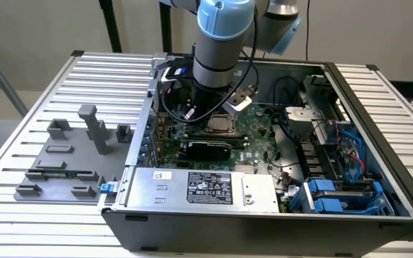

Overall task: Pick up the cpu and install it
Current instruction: 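Install the second cpu locking lever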

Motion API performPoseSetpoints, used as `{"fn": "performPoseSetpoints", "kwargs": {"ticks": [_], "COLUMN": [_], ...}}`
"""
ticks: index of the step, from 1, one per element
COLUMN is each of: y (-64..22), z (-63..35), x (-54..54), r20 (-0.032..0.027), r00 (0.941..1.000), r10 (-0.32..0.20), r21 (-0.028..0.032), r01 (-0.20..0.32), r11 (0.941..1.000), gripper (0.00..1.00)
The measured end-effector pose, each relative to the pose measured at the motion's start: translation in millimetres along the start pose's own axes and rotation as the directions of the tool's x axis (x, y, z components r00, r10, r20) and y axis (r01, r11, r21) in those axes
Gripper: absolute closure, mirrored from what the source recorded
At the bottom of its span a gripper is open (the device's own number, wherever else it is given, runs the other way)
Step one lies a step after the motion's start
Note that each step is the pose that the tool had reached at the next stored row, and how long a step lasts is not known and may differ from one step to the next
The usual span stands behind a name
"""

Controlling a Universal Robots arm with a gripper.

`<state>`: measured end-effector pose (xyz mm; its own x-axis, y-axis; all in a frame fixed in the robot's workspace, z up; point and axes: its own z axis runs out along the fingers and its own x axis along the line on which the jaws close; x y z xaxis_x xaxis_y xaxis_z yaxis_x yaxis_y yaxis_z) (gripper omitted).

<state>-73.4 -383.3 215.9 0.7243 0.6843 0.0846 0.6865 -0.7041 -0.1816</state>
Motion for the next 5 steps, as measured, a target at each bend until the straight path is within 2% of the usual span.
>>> {"fn": "performPoseSetpoints", "kwargs": {"ticks": [5], "y": [0.0], "z": [-0.1], "x": [0.0], "r20": [0.0001], "r00": [1.0000], "r10": [0.000], "r21": [-0.0001], "r01": [0.000], "r11": [1.0000], "gripper": [0.89]}}
